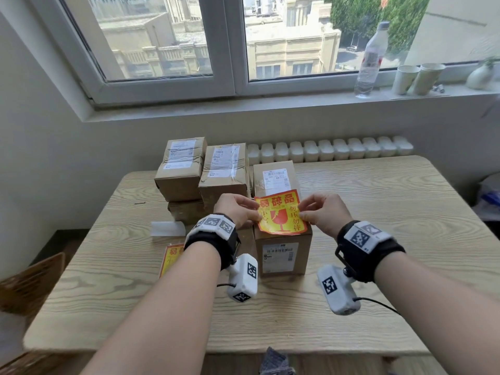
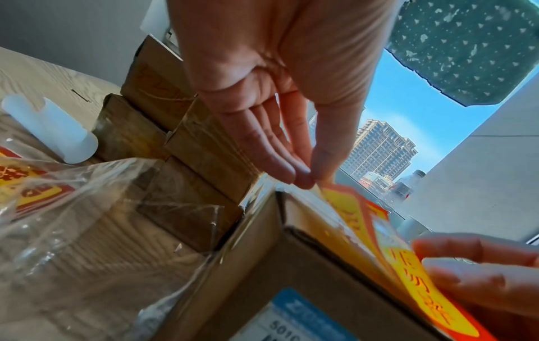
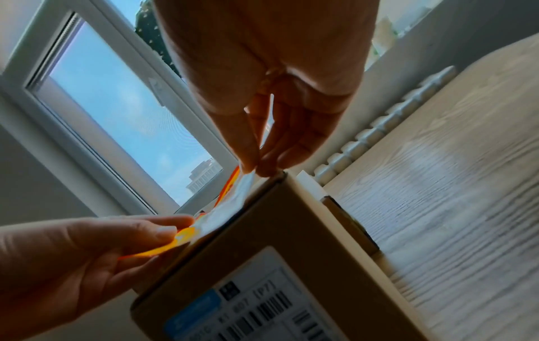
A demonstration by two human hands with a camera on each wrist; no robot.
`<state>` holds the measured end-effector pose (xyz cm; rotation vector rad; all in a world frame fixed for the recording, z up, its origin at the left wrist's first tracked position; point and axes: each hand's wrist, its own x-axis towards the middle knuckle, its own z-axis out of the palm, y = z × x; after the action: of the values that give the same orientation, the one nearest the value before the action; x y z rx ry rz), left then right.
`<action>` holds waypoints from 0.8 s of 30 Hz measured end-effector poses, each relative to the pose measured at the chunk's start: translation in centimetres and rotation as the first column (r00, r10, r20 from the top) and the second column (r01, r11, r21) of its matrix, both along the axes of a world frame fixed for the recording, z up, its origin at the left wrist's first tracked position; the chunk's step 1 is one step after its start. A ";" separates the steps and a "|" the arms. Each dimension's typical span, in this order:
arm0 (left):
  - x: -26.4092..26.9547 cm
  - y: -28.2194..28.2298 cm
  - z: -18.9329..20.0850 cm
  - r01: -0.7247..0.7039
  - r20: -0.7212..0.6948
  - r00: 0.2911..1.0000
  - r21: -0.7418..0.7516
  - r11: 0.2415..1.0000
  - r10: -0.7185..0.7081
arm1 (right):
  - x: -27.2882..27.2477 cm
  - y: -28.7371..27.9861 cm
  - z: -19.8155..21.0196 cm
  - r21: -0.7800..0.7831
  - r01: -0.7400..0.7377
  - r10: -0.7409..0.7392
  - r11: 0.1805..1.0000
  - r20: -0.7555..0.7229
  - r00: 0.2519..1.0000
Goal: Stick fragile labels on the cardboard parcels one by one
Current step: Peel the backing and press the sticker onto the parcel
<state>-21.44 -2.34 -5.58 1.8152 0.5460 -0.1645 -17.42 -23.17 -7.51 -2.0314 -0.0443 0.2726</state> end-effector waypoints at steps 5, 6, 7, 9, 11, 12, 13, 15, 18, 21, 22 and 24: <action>0.0 -0.4 -0.4 0.010 0.018 1.000 0.111 0.994 -0.012 | -0.1 0.0 0.0 -0.052 0.001 0.001 0.999 0.039 0.999; 0.0 -0.4 -0.4 0.004 0.026 1.000 0.128 0.992 -0.008 | -0.1 0.0 0.1 -0.056 0.006 -0.004 0.998 0.044 0.999; 0.0 -0.5 -0.4 -0.001 0.033 0.999 0.139 0.990 -0.004 | -0.1 0.0 0.1 -0.057 0.014 -0.011 0.998 0.046 0.999; 0.1 -0.5 -0.5 -0.001 0.038 0.999 0.149 0.989 -0.004 | -0.1 0.1 0.1 -0.058 0.027 -0.024 0.998 0.045 0.999; 0.1 -0.6 -0.6 0.017 0.034 0.999 0.162 0.987 -0.023 | 0.0 0.0 0.1 -0.048 0.031 -0.029 0.998 0.034 0.999; 0.0 -0.5 -0.6 0.028 0.031 0.999 0.167 0.986 -0.033 | 0.0 0.0 0.0 -0.039 0.029 -0.028 0.999 0.026 0.999; 0.1 -0.5 -0.6 0.038 0.030 0.999 0.168 0.985 -0.043 | 0.0 0.0 0.0 -0.029 0.027 -0.026 0.999 0.018 0.999; 0.1 -0.4 -0.6 0.054 0.031 0.998 0.164 0.985 -0.060 | 0.1 0.0 0.0 -0.014 0.029 -0.029 0.999 0.005 1.000; 0.0 -0.3 -0.5 0.071 0.038 0.996 0.137 0.988 -0.077 | 0.2 0.0 -0.1 0.012 0.035 -0.035 0.999 -0.018 0.999; 0.0 -0.2 -0.5 0.080 0.044 0.995 0.120 0.990 -0.086 | 0.3 0.1 -0.2 0.012 0.040 -0.039 0.999 -0.026 0.999; 0.0 -0.2 -0.6 0.084 0.045 0.995 0.120 0.989 -0.090 | 0.3 0.1 -0.2 0.012 0.038 -0.038 0.999 -0.028 0.999; 0.0 -0.2 -0.6 0.093 0.044 0.994 0.118 0.989 -0.099 | 0.3 0.1 -0.2 0.014 0.029 -0.029 0.999 -0.037 0.999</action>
<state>-21.44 -2.55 -6.19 1.9545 0.4402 -0.1554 -17.08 -23.12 -7.67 -2.0108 0.0060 0.2907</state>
